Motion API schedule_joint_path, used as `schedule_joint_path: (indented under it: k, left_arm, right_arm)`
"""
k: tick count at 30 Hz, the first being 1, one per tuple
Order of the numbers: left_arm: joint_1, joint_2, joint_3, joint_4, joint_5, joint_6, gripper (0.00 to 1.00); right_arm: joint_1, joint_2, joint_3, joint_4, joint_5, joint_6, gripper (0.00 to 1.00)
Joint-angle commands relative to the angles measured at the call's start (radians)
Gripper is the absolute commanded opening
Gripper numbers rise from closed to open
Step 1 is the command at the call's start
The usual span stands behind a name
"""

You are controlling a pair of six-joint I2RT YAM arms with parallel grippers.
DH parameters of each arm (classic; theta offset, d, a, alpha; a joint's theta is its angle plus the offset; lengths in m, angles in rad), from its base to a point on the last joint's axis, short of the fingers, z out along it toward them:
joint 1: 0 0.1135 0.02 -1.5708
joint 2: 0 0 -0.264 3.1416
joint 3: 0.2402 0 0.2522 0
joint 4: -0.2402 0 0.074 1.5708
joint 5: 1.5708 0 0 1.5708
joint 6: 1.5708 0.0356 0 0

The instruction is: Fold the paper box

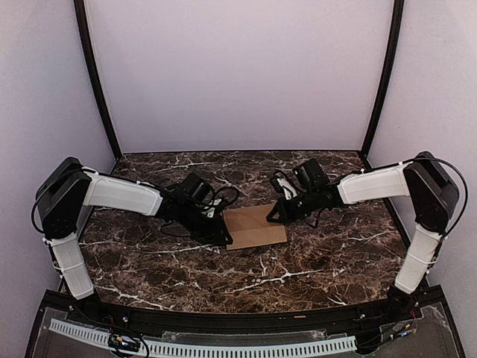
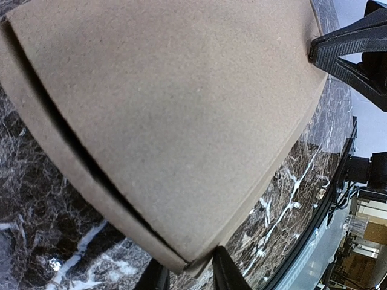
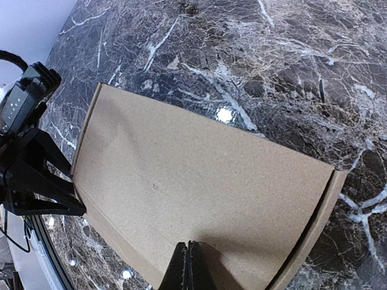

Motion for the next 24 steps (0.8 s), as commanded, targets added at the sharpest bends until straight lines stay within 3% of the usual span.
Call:
schedule_joint_path:
  k: [1,24]
  left_arm:
    - [-0.003,0.013,0.002,-0.02,-0.05,0.046,0.23]
    - [-0.003,-0.025,0.018,-0.13,-0.179,0.15,0.26]
  right_arm:
    - [0.02,0.04,-0.006,-0.058,0.036,0.008,0.0]
    - [0.026,0.026,0.008,-0.072,0.047,0.014,0.0]
